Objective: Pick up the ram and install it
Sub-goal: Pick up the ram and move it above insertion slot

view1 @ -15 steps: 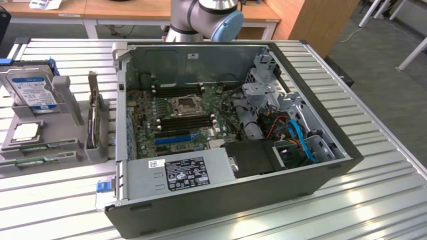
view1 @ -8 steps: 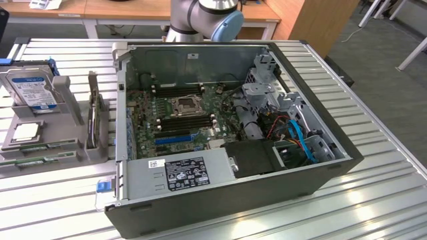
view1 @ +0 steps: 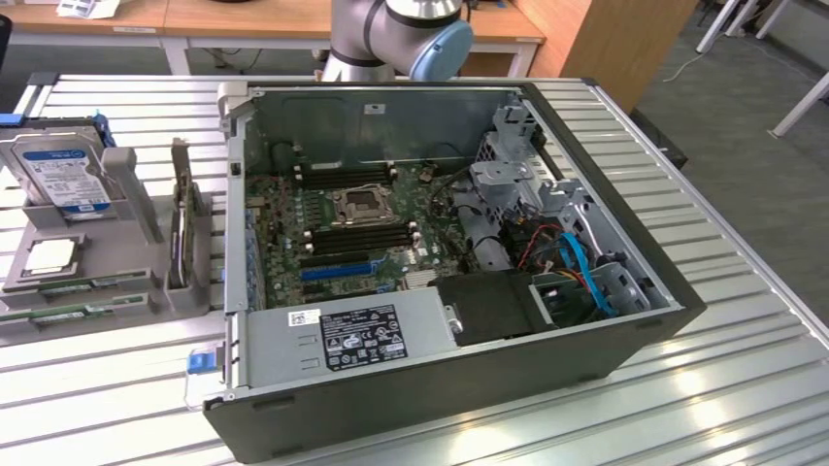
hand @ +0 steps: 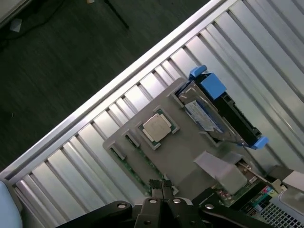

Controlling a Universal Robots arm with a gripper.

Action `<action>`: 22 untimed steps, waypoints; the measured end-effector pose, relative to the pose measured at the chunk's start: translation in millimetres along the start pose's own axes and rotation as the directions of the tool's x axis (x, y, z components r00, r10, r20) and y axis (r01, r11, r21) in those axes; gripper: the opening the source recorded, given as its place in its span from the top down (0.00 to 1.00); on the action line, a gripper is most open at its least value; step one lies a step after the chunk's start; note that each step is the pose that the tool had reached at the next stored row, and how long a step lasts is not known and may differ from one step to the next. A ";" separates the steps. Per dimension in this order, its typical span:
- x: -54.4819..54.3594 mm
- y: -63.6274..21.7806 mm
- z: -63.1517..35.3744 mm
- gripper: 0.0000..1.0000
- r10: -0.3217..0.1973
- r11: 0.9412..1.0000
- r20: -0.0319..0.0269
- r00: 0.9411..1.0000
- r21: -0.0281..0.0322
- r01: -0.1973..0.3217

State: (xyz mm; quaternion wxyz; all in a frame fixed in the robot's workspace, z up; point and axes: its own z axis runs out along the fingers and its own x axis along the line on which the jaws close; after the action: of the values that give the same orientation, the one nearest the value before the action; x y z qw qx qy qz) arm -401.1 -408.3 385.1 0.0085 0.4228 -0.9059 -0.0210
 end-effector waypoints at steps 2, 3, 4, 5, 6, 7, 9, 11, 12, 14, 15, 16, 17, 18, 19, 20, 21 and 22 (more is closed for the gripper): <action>0.0 0.0 0.0 0.90 -0.032 1.000 -0.002 0.999 0.000 0.032; 0.0 0.0 0.0 0.90 -0.048 0.999 -0.002 0.999 0.000 0.048; 0.0 0.0 0.0 0.90 -0.062 0.998 -0.003 0.998 0.000 0.062; 0.0 0.0 0.0 0.90 -0.077 0.997 -0.004 0.997 0.000 0.077; 0.0 0.0 0.0 0.90 -0.091 0.996 -0.004 0.996 0.000 0.091; 0.0 0.0 0.0 0.90 -0.106 0.994 -0.005 0.994 0.000 0.106; 0.0 0.0 0.0 0.90 -0.133 0.991 -0.006 0.991 -0.001 0.133; 0.0 0.0 0.0 0.90 -0.160 0.987 -0.007 0.987 -0.001 0.160; 0.0 0.0 0.1 0.90 -0.173 0.985 -0.008 0.985 -0.001 0.173; 0.0 0.0 0.1 0.90 -0.201 0.980 -0.009 0.980 -0.001 0.201; 0.0 0.0 0.2 0.90 -0.214 0.977 -0.010 0.977 -0.002 0.214; 0.0 0.0 0.1 0.90 -0.227 0.974 -0.010 0.974 -0.002 0.227; 0.0 0.0 0.2 0.90 -0.239 0.971 -0.011 0.971 -0.002 0.239; 0.0 0.0 0.2 0.90 -0.253 0.967 -0.012 0.967 -0.002 0.253; 0.0 0.0 0.3 0.90 -0.267 0.964 -0.012 0.964 -0.002 0.267; 0.0 0.0 0.3 0.90 -0.281 0.960 -0.013 0.960 -0.002 0.281; 0.0 0.0 0.3 0.90 -0.293 0.956 -0.013 0.956 -0.003 0.293; 0.0 0.0 0.3 0.90 -0.306 0.952 -0.014 0.952 -0.003 0.306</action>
State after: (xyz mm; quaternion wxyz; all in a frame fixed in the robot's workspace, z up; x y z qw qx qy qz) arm -401.2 -408.3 384.9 0.0117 0.5581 -0.8295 -0.0194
